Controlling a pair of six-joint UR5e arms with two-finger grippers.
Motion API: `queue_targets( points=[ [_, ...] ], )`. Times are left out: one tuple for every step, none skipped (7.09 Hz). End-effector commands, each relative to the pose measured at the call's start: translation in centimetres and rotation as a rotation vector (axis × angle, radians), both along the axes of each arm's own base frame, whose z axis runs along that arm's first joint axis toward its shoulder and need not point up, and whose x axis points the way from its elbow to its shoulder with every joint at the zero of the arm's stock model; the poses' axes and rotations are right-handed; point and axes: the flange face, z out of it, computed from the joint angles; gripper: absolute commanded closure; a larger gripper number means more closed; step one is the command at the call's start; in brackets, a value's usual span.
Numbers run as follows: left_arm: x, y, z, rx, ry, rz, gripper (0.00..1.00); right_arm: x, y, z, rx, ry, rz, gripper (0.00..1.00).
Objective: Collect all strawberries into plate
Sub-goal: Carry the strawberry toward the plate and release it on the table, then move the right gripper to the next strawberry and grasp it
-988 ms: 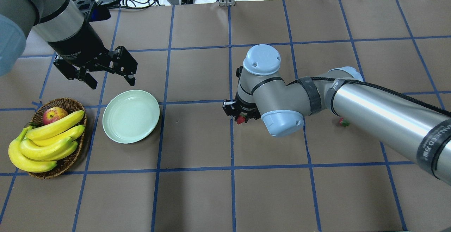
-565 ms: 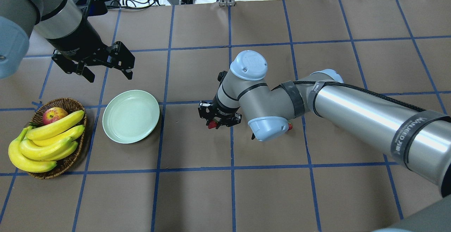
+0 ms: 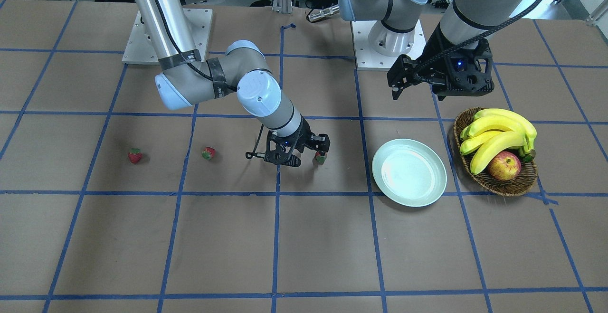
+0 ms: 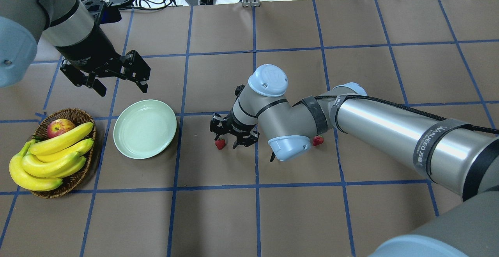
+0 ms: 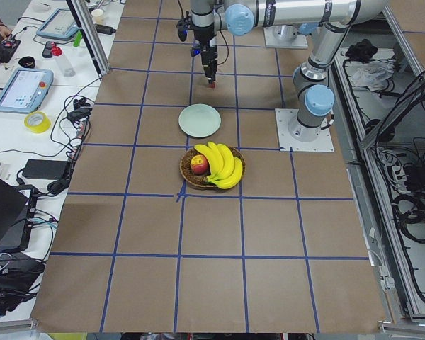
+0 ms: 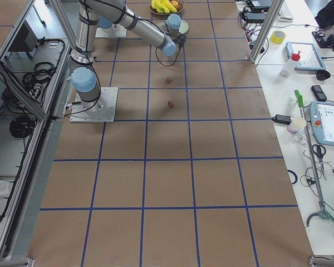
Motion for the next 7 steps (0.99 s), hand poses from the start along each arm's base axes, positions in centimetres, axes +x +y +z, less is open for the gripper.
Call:
queue_targets(
  points=[
    [-0.1,0.6,-0.1,0.016,0.0,0.004,0.0,-1.8,-0.4,3.8,-0.042,0.115,0.008,0.0],
    [-0.1,1.6,-0.2,0.078,0.004,0.003,0.0,-3.5,-0.8,5.0,-0.092,0.236,0.094,0.0],
    [0.2,1.4,-0.7,0.097,-0.016,0.0,0.0,-6.2,-1.4,5.4,-0.112,0.388,0.146,0.0],
    [0.7,2.1,-0.5,0.124,-0.07,-0.008,0.0,-9.3,-2.1,5.8,-0.111,0.461,0.193,0.0],
    [0.9,1.9,0.0,0.118,-0.095,-0.005,0.0,-13.8,-2.8,6.2,-0.056,0.472,0.187,0.0],
    [1.2,1.1,1.2,0.061,-0.096,-0.008,0.0,-18.3,-2.1,5.3,-0.032,0.467,0.217,0.02],
    [1.0,1.4,2.0,0.057,-0.095,-0.011,0.0,-20.9,-0.2,3.0,-0.011,0.461,0.197,0.04]
  ],
)
